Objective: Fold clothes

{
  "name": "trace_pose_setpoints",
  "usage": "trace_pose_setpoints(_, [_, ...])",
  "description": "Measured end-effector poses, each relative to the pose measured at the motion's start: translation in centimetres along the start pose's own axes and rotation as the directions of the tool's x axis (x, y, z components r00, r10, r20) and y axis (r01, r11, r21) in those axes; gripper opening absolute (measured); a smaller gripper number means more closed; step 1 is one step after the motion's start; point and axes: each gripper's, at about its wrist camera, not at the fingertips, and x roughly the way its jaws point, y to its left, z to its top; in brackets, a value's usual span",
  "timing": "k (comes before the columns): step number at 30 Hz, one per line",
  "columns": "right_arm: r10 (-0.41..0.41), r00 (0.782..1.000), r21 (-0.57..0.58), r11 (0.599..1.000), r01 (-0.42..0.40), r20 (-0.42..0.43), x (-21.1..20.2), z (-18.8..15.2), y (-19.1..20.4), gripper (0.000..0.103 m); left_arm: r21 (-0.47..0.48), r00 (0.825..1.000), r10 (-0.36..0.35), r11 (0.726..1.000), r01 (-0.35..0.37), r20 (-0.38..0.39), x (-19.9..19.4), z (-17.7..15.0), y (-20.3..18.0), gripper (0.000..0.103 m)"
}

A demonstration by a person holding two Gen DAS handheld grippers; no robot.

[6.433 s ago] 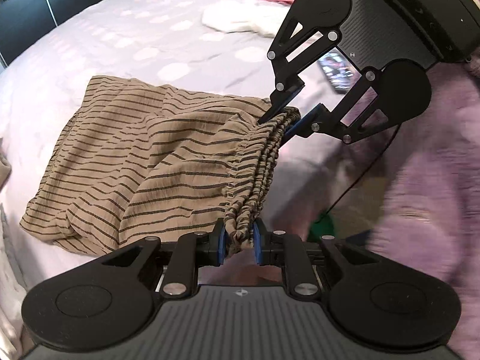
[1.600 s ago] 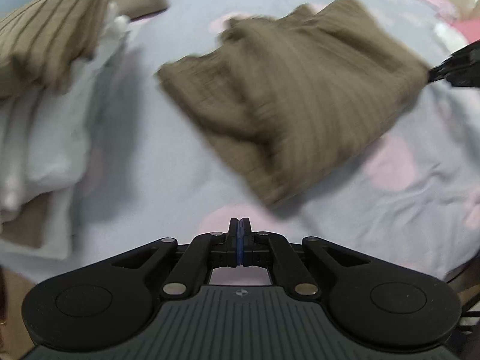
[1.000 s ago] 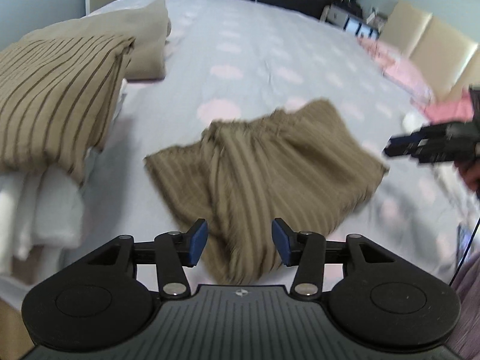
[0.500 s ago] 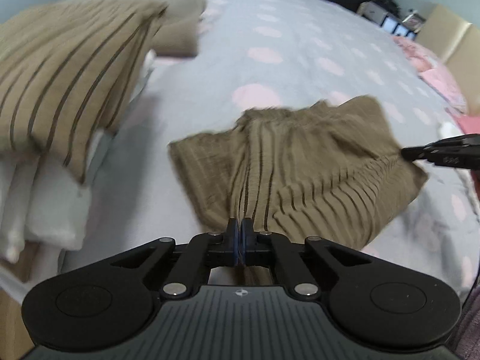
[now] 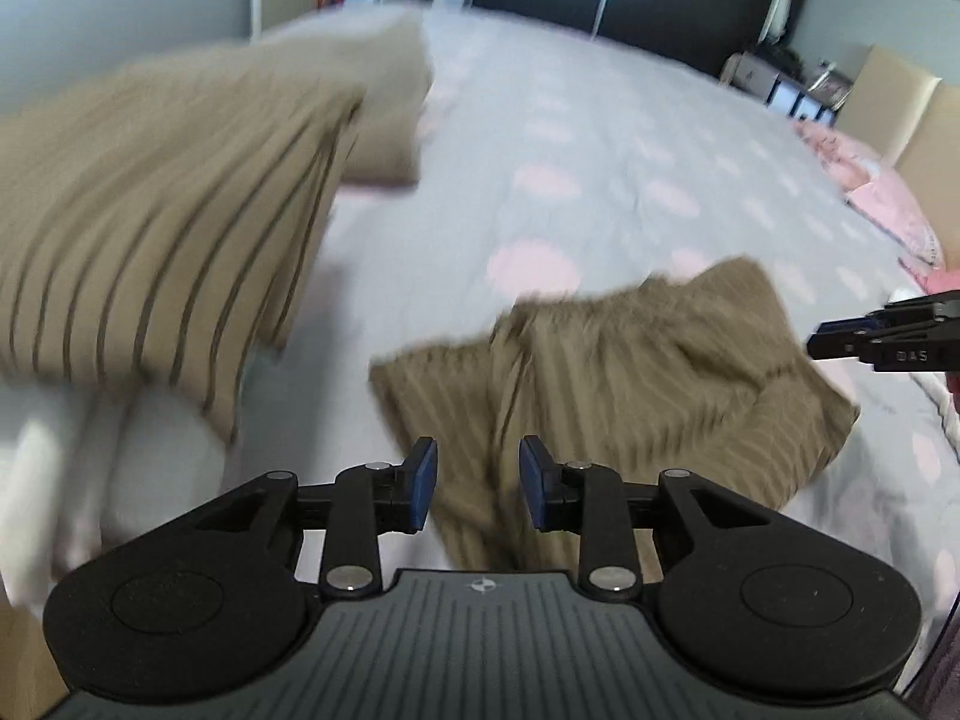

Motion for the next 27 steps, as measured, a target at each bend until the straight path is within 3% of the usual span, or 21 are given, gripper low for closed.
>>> trace_pose_setpoints(5, [0.114,0.992,-0.072,0.991,-0.111,0.044,0.9,0.6,2.6,0.022,0.129,0.995,-0.094,0.988,0.09,0.032,0.4,0.7,-3.1,0.02])
trace_pose_setpoints(12, [0.133,0.99,-0.167,0.976,-0.139,-0.044,4.8,0.1,5.4,0.021,0.149,0.998,-0.049,0.987,0.056,-0.049,4.7,0.8,-4.4,0.02])
trace_pose_setpoints(20, [0.116,0.993,-0.076,0.99,-0.118,-0.029,8.3,1.1,3.4,0.019,0.087,0.991,0.049,0.996,-0.038,-0.124,8.3,0.4,-2.5,0.02])
trace_pose_setpoints(24, [0.124,0.991,-0.069,0.99,-0.127,-0.042,9.1,1.1,3.3,0.022,0.041,0.985,0.099,0.995,-0.094,-0.143,8.7,0.4,-2.0,0.038])
trace_pose_setpoints(26, [0.135,0.99,-0.067,0.988,-0.138,-0.047,8.8,1.3,3.3,0.027,0.027,0.985,0.104,0.994,-0.101,-0.138,8.1,0.5,-2.0,0.041])
trace_pose_setpoints(27, [0.145,0.988,-0.062,0.987,-0.148,-0.044,8.5,1.5,3.2,0.035,0.021,0.985,0.107,0.994,-0.105,-0.135,7.8,0.5,-1.9,0.045])
